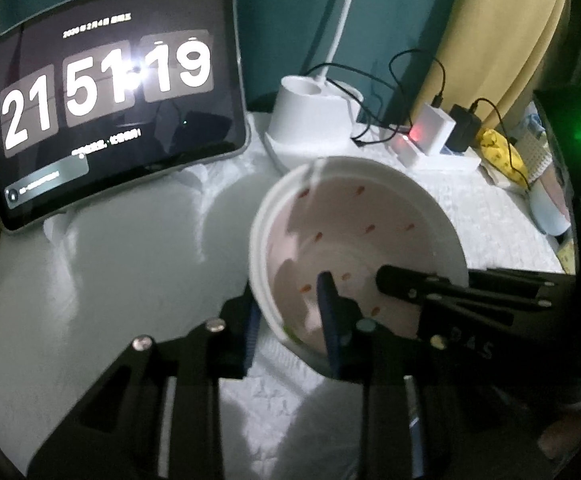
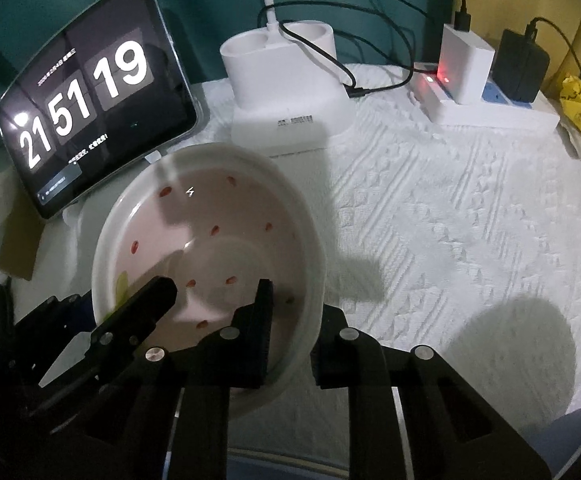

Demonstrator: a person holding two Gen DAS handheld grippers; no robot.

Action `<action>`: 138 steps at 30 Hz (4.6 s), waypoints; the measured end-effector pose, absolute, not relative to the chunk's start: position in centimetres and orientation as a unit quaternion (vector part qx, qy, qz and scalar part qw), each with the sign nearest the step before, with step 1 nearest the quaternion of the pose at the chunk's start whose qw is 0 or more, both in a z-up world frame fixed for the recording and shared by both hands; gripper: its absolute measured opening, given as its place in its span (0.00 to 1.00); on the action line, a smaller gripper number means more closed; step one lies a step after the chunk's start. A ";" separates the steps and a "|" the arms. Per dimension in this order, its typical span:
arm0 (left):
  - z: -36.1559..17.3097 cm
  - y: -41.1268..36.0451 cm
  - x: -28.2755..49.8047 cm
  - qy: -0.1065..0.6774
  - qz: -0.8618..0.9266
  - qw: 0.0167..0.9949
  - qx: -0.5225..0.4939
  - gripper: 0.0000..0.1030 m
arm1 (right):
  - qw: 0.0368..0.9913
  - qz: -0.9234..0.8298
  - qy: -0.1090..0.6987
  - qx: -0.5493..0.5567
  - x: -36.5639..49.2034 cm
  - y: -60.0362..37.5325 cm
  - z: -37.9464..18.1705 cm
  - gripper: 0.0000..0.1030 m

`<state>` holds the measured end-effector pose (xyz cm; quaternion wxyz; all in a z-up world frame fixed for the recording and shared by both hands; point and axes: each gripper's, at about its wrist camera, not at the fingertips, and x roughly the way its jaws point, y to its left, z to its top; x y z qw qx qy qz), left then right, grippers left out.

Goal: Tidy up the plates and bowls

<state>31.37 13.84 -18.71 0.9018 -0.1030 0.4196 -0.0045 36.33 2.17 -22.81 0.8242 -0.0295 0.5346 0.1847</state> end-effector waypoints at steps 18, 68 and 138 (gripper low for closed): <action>-16.0 12.9 29.3 0.376 -0.015 0.922 -0.092 0.27 | 0.846 0.188 0.499 -0.024 34.4 0.6 -19.0 0.17; -10.4 4.2 22.6 0.342 -0.041 0.937 -0.057 0.27 | 0.881 0.187 0.433 0.024 27.2 -8.0 -11.7 0.17; -14.1 -9.9 22.3 0.392 -0.102 0.914 0.029 0.27 | 0.873 0.128 0.464 0.074 24.8 -22.0 -16.1 0.17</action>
